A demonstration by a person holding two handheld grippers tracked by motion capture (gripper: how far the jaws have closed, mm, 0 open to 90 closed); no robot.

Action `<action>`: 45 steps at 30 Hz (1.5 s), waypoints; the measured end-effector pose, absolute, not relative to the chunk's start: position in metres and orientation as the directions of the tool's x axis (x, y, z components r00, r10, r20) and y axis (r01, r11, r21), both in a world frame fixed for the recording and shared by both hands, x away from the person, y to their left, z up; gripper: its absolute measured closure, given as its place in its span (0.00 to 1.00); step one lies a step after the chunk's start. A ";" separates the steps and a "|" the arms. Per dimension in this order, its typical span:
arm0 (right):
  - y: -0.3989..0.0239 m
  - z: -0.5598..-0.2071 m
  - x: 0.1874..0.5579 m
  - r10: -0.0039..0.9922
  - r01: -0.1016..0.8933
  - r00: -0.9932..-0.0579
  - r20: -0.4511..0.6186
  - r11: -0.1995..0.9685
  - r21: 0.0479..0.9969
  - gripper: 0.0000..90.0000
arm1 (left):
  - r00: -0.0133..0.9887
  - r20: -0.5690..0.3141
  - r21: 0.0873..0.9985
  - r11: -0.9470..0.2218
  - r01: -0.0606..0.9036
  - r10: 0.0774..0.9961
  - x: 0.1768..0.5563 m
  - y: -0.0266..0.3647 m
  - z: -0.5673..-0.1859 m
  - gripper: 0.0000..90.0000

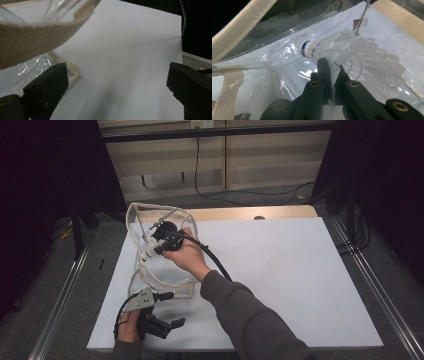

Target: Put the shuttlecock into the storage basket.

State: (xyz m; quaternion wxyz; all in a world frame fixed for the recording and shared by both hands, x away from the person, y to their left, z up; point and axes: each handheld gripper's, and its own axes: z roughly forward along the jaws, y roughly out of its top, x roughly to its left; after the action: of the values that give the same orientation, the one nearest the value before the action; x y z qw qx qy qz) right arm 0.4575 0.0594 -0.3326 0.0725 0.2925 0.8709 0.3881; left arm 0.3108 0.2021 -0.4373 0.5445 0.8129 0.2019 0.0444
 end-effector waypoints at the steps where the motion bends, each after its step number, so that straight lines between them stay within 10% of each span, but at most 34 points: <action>1: 0.060 -0.333 0.458 0.566 0.453 -0.818 0.100 0.528 0.718 0.98 | 0.914 -0.147 0.903 -0.326 0.279 0.377 0.311 0.202 -0.437 0.04; 45: 0.070 -0.356 0.466 0.575 0.453 -0.815 0.073 0.552 0.700 0.98 | 0.916 -0.146 0.899 -0.336 0.281 0.374 0.312 0.203 -0.439 0.04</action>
State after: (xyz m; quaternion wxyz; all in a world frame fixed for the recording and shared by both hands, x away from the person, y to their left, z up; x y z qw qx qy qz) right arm 0.4658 0.0700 -0.3559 0.0824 0.2932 0.8770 0.3716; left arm 0.3116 0.2029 -0.4386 0.5400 0.8163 0.2006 0.0433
